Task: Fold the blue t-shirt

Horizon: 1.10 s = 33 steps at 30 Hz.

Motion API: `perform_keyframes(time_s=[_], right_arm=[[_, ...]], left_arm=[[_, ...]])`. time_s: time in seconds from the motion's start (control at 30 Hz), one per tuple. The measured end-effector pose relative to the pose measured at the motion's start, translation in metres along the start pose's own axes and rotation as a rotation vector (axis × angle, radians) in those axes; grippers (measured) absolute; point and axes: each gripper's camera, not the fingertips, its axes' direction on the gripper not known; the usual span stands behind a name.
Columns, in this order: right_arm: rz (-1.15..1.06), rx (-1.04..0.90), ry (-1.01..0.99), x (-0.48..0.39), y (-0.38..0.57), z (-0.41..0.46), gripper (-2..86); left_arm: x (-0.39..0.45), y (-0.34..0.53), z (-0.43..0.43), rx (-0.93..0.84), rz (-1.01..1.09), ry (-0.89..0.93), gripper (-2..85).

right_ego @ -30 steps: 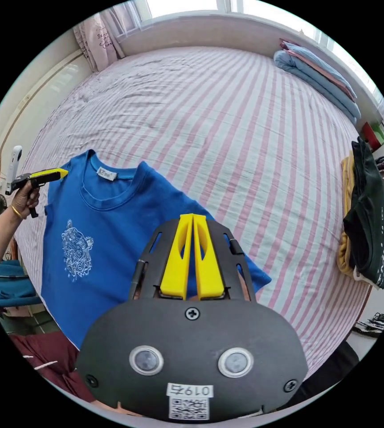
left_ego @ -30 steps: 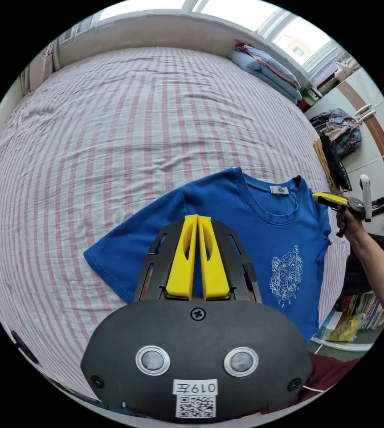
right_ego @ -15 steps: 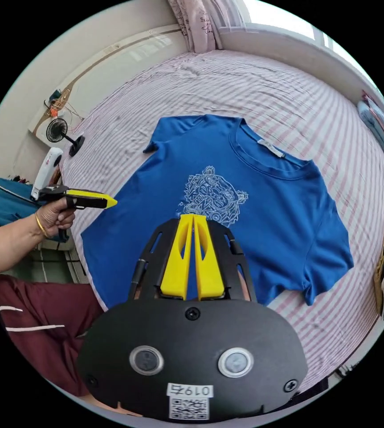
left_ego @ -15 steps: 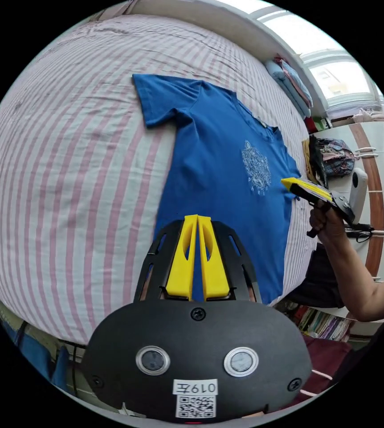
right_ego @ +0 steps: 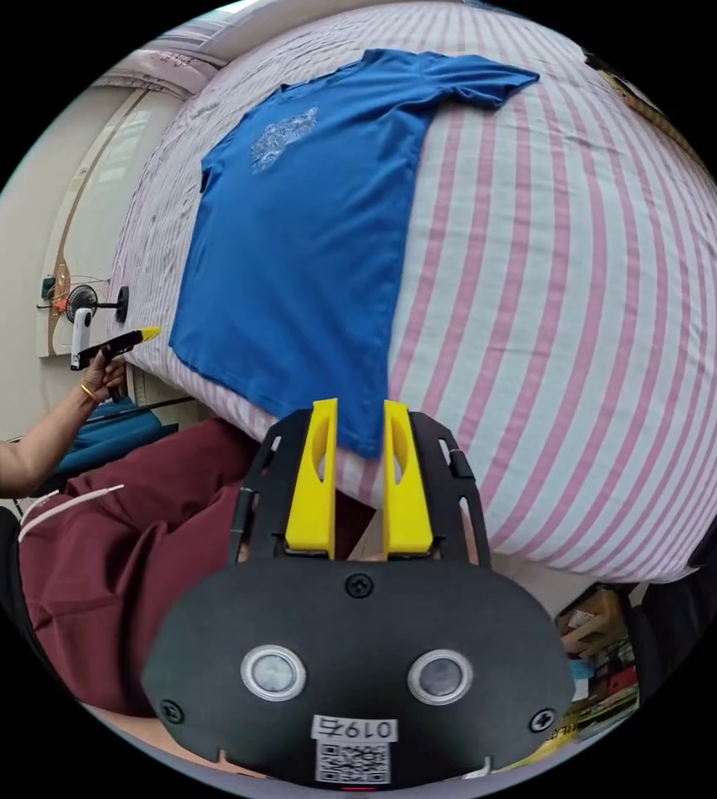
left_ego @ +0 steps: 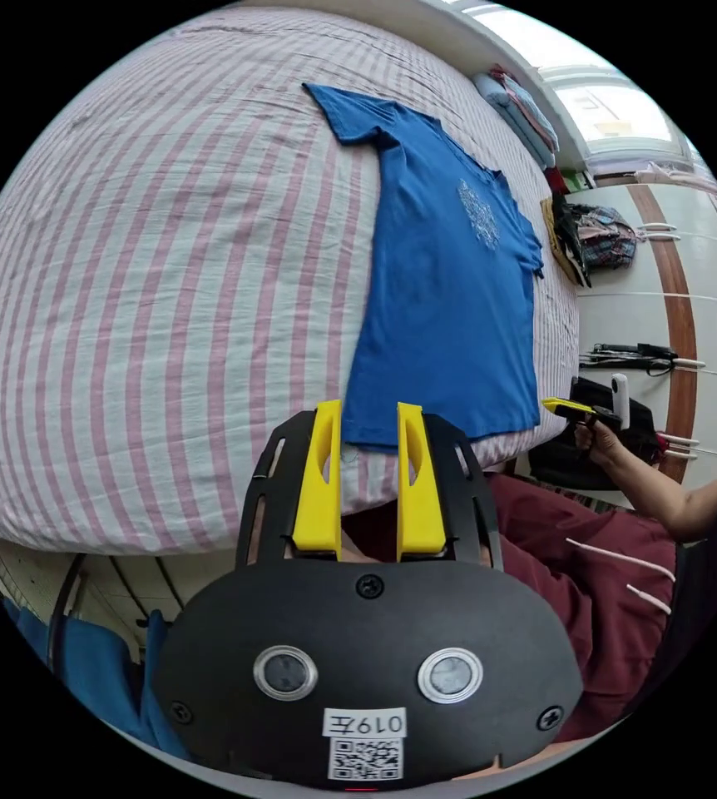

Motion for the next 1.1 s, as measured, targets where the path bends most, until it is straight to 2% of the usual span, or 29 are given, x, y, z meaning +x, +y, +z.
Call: perform_keyframes(time_s=[0.1, 0.27, 0.37, 0.43, 0.53, 0.6, 0.63, 0.7, 0.8, 0.93, 1.0, 1.1], right_arm=[[0.051, 0.023, -0.025, 0.0, 0.015, 0.02, 8.1], [0.128, 0.05, -0.068, 0.002, 0.021, 0.044, 3.8], [0.091, 0.032, -0.096, -0.006, 0.022, 0.059, 0.9], [0.07, 0.023, -0.085, -0.013, 0.024, 0.068, 1.4], [0.006, 0.005, 0.08, -0.036, 0.027, 0.078, 4.5], [-0.253, 0.026, 0.312, -0.092, 0.03, 0.084, 5.2], [-0.344, 0.032, 0.353, -0.111, 0.03, 0.087, 5.2], [-0.683, 0.077, 0.452, -0.188, 0.036, 0.11, 5.3], [-0.953, 0.141, 0.511, -0.263, 0.04, 0.151, 5.9], [-1.117, 0.128, 0.544, -0.311, 0.042, 0.211, 6.9], [-1.152, 0.069, 0.549, -0.327, 0.043, 0.242, 8.1], [-1.147, 0.07, 0.562, -0.338, 0.048, 0.263, 6.7]], left_arm=[[0.007, 0.004, 0.003, -0.041, 0.018, -0.077, 9.2], [0.006, 0.014, 0.006, -0.036, -0.074, 0.019, 8.4], [0.018, 0.017, 0.004, -0.044, -0.103, -0.042, 5.7], [0.023, 0.019, 0.0, -0.047, -0.109, 0.01, 3.6], [0.041, 0.026, -0.012, -0.033, -0.09, -0.038, 2.4], [0.06, 0.03, -0.021, -0.033, -0.064, -0.075, 2.3], [0.08, 0.035, -0.03, -0.007, -0.007, -0.121, 2.2], [0.115, 0.04, -0.041, 0.02, 0.101, -0.178, 2.3], [0.192, 0.045, -0.041, 0.006, 0.358, -0.287, 2.8], [0.292, 0.052, -0.004, -0.103, 0.77, -0.487, 5.0], [0.315, 0.053, 0.003, -0.108, 0.85, -0.512, 5.1], [0.333, 0.048, 0.004, -0.12, 0.857, -0.442, 3.5]])
